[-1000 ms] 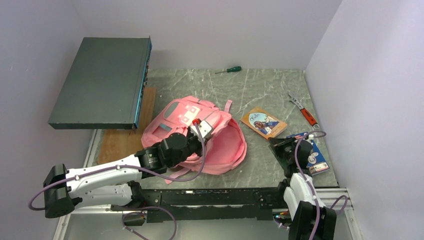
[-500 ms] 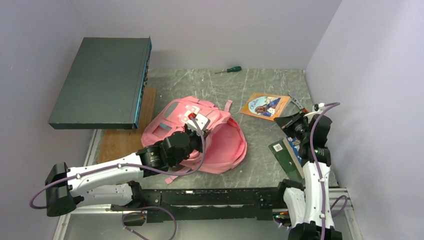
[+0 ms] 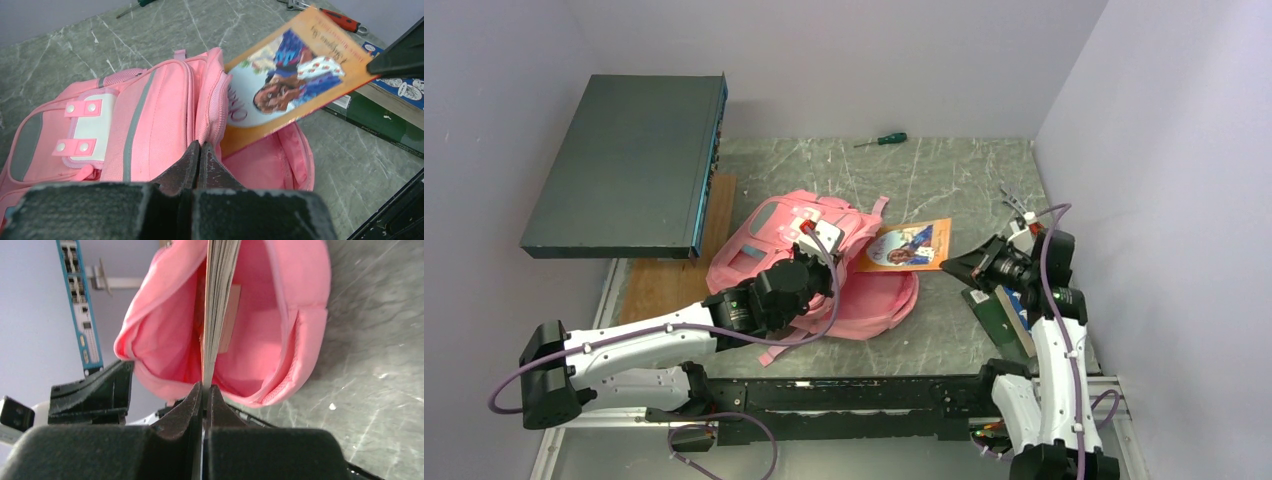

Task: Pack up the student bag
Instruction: Pick up the book from the center of the board, then place the book in the student bag.

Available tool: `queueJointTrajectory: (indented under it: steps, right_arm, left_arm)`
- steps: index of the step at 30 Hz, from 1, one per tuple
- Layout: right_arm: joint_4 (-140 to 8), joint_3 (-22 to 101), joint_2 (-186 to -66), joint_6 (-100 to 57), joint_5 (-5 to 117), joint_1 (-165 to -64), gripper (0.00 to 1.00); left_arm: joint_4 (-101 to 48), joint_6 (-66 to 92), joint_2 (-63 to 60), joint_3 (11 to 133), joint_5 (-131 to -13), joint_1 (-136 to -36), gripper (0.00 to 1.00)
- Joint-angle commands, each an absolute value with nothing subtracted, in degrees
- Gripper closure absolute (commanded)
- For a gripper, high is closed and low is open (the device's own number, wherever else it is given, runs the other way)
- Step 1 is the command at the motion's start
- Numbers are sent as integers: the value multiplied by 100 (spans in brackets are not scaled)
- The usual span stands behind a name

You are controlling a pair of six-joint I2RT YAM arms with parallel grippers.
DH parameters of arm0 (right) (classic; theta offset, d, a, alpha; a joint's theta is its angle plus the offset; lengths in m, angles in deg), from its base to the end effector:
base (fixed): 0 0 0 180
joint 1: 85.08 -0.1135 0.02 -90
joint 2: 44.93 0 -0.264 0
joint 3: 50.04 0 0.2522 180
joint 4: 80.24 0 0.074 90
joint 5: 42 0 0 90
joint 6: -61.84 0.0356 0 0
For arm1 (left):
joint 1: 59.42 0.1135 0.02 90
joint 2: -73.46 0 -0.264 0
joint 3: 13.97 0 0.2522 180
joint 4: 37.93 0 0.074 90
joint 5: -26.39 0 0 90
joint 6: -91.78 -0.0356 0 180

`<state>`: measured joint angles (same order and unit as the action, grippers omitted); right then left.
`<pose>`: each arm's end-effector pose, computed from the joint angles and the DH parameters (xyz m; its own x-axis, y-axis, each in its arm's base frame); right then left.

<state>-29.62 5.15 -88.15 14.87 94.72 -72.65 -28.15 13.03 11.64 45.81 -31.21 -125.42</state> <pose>0.1532 -0.0072 0.2851 -0.7240 0.6386 -0.2606 0.1182 0.4871 0.8653 0.1188 -0.2199 0.3159 -0.1906 0.0231 -0.9814 0.5310 0.8432 -0.0833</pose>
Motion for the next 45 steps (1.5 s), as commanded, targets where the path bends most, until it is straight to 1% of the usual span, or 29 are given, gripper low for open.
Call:
queueJointTrajectory:
  steps: [1, 4, 6, 10, 14, 17, 21, 22, 23, 26, 27, 28, 29, 30, 31, 33, 35, 37, 40, 43, 45]
  right_arm:
    - [-4274, 2, -8845, 2427, 10234, -7718, 100]
    - [-5860, -564, -9002, 3563, 10186, -8403, 100]
    - [-6684, -821, -9098, 3964, 9894, -8927, 100]
    - [-7714, -1256, -9228, 4506, 8988, -9448, 100]
    - [-8506, -1704, -9617, 4929, 8053, -10097, 100]
    - [-9060, -1901, -9900, 5341, 6959, -10916, 100]
    - [-9098, -1500, -10601, 5168, 5467, -12411, 100]
    - [-9053, -1366, -10826, 5054, 5271, -12656, 100]
    - [-9133, -1254, -11132, 4952, 5338, -12781, 96]
    - [-9093, -969, -11867, 4681, 6029, -12855, 64]
    - [-9023, -910, -12036, 4486, 6340, -12858, 57]
    - [-8882, -867, -12139, 4282, 6545, -12858, 47]
    - [-8718, -836, -12191, 4047, 6777, -12853, 41]
    - [-8466, -818, -12191, 3819, 6942, -12820, 39]
    - [-8280, -812, -12125, 3524, 7087, -12767, 38]
    - [-7731, -783, -11903, 2835, 7346, -12536, 41]
    - [-7496, -767, -11670, 2291, 7443, -12326, 43]
    - [-7321, -614, -11702, 1903, 7819, -11932, 44]
    - [-7552, -368, -12130, 1716, 8433, -11414, 41]
    - [-7950, 8, -12819, 1648, 8825, -11335, 41]
    - [-8540, 92, -13201, 1942, 9099, -11359, 43]
  left_arm:
    - [-3279, 1162, 1231, 4916, -2665, -12472, 100]
    - [-3259, 1227, 1258, 4976, -2904, -12472, 100]
    - [-3184, 1336, 1299, 5037, -3011, -12472, 100]
    - [-3018, 1468, 1405, 5122, -3065, -12472, 100]
    - [-3017, 1452, 1433, 5133, -3062, -12472, 100]
    - [-2987, 1405, 1382, 5205, -3026, -12472, 100]
    - [-3024, 1226, 1368, 5236, -2931, -12472, 100]
    - [-3023, 1200, 1377, 5220, -2888, -12472, 100]
    - [-3023, 1171, 1393, 5206, -2857, -12477, 100]
    - [-2990, 1133, 1427, 5174, -2800, -12473, 100]
    - [-2955, 1140, 1443, 5169, -2806, -12477, 100]
    - [-2921, 1159, 1459, 5159, -2819, -12481, 100]
    - [-2911, 1169, 1470, 5132, -2833, -12481, 100]
    - [-2928, 1171, 1481, 5111, -2857, -12481, 100]
    - [-2926, 1178, 1490, 5090, -2876, -12481, 100]
    - [-2896, 1209, 1501, 5069, -2946, -12481, 100]
    - [-2883, 1247, 1510, 5055, -3024, -12481, 100]
    - [-2905, 1263, 1503, 5042, -3088, -12481, 100]
    - [-2846, 1263, 1479, 5078, -3218, -12481, 100]
    - [-2787, 1261, 1479, 5103, -3251, -12490, 100]
    - [-2769, 1259, 1492, 5116, -3257, -12497, 100]
